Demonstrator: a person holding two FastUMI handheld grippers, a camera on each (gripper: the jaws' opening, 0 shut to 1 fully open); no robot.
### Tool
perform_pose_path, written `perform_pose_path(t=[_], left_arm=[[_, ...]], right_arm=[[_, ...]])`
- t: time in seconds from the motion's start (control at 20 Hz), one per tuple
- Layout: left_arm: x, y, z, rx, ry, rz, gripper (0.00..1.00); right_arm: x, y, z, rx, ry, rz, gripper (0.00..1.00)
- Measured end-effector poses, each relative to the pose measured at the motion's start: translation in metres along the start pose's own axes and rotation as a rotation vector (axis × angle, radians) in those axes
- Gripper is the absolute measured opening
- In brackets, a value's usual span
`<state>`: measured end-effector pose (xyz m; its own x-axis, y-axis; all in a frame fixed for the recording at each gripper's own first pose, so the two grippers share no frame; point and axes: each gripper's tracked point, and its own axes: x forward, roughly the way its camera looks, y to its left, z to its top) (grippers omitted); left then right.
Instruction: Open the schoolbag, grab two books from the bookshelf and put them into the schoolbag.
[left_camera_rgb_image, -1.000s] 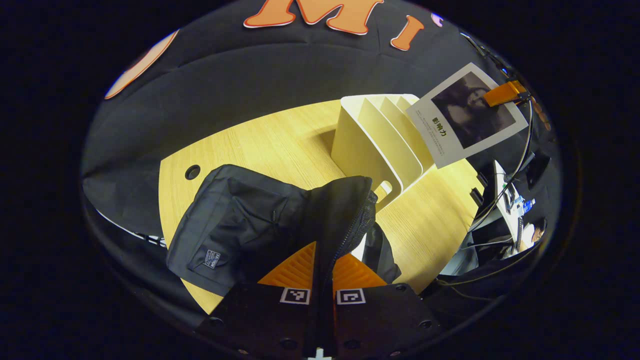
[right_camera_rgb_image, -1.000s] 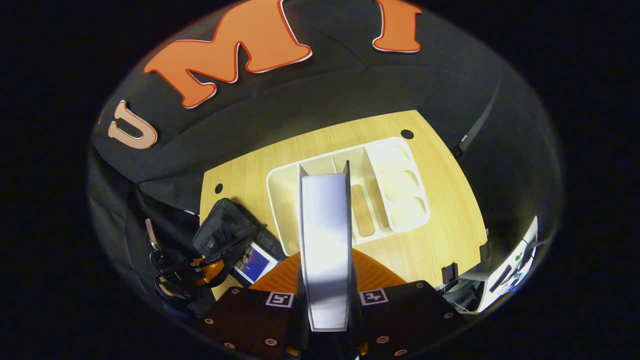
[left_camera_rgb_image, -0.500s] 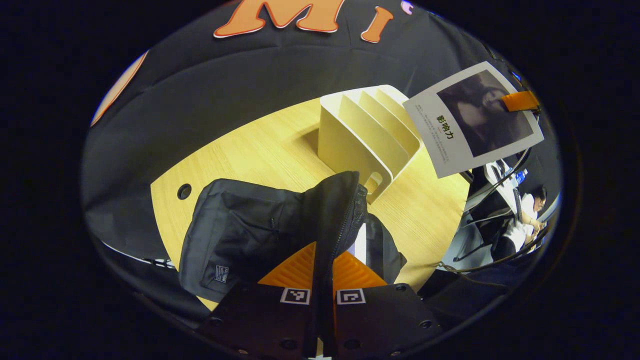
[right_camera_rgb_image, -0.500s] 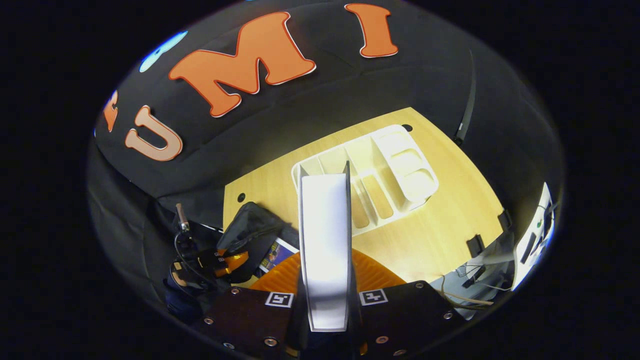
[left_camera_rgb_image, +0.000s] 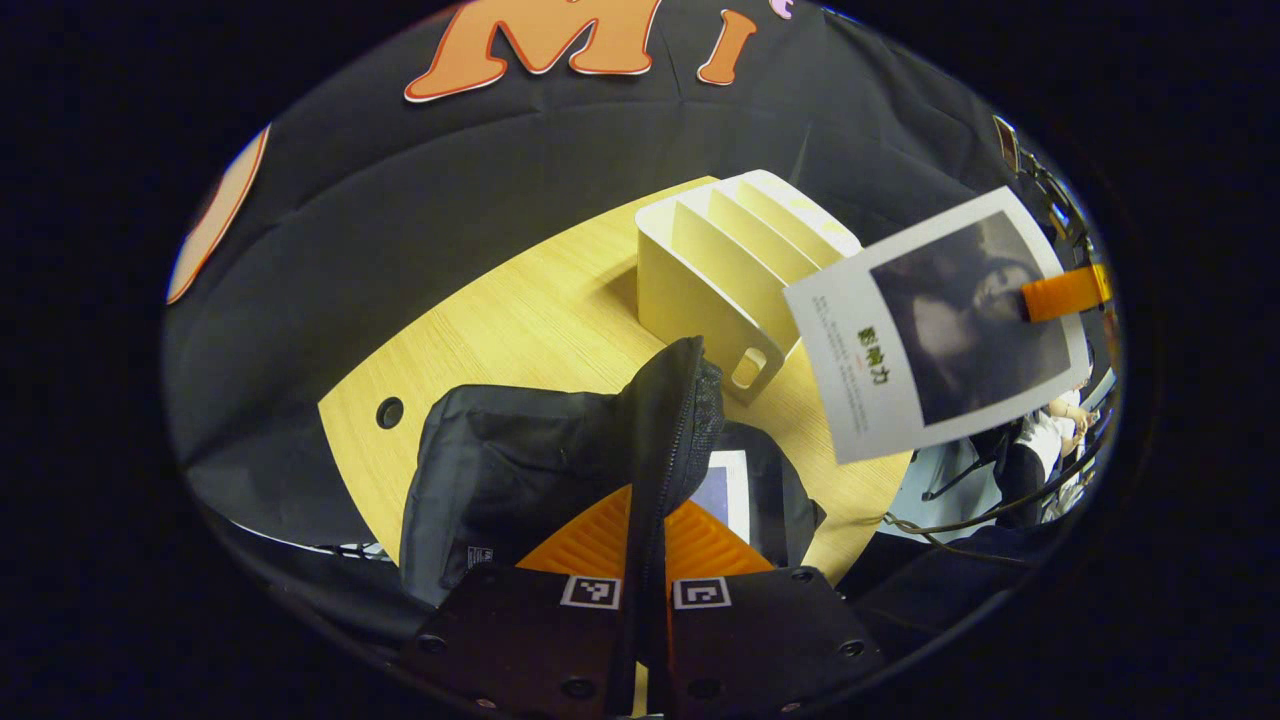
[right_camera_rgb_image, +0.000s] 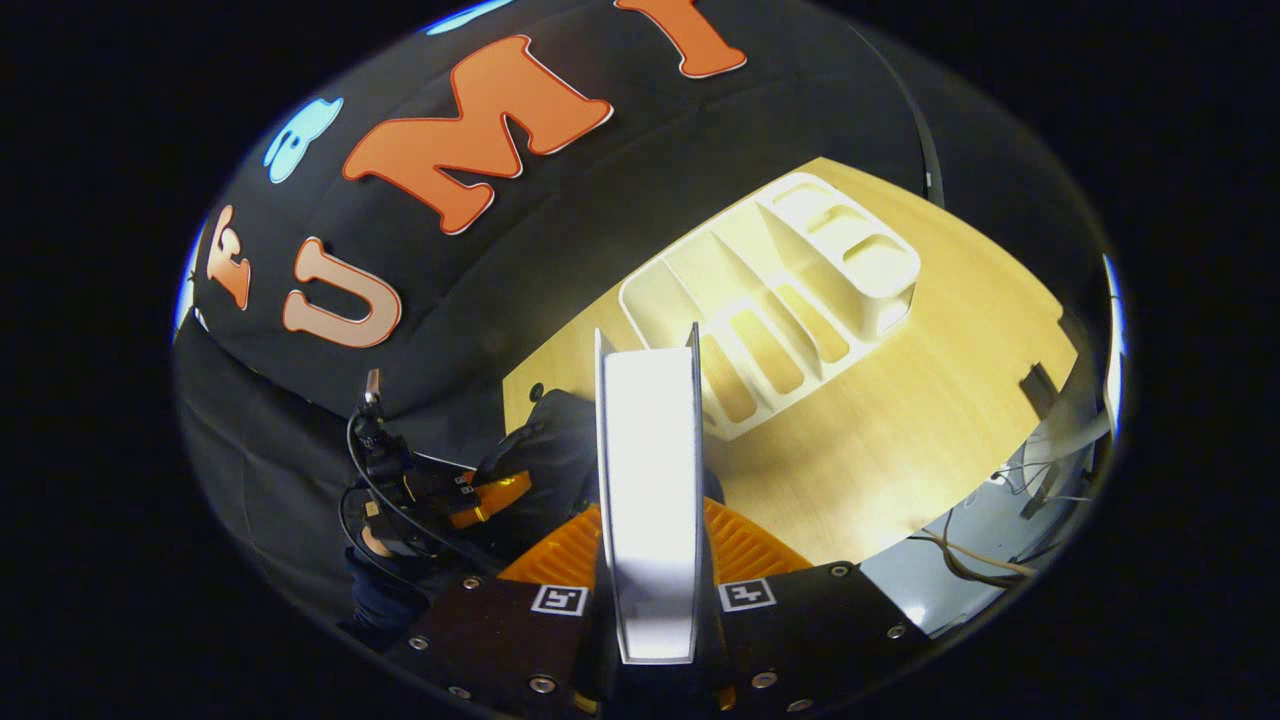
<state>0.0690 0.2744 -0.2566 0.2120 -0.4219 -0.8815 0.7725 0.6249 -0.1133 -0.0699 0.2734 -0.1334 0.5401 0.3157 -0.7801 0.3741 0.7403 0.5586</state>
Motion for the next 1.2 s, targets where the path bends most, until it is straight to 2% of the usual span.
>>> perform_pose_path(t=[0.2,0.35,0.55,0.75,0.95,1.2], left_arm=[[-0.012,0.000,0.007,0.028,-0.002,0.018,0.05],[-0.016,0.002,0.013,0.043,-0.001,0.033,0.05],[-0.021,0.004,0.020,0.045,0.006,0.058,0.05],[-0.024,0.002,0.025,0.036,0.013,0.071,0.05],[-0.025,-0.005,0.030,0.036,0.019,0.080,0.05],[-0.026,-0.012,0.036,0.038,0.015,0.081,0.05]], right_arm=[[0.034,0.001,-0.023,0.047,0.036,0.052,0.33],[0.053,0.012,-0.038,0.073,0.073,0.131,0.33],[0.090,0.009,-0.048,0.144,0.120,0.157,0.33],[0.119,0.027,-0.058,0.216,0.161,0.221,0.33],[0.144,0.044,-0.060,0.232,0.167,0.281,0.33],[0.174,0.062,-0.072,0.197,0.178,0.292,0.33]])
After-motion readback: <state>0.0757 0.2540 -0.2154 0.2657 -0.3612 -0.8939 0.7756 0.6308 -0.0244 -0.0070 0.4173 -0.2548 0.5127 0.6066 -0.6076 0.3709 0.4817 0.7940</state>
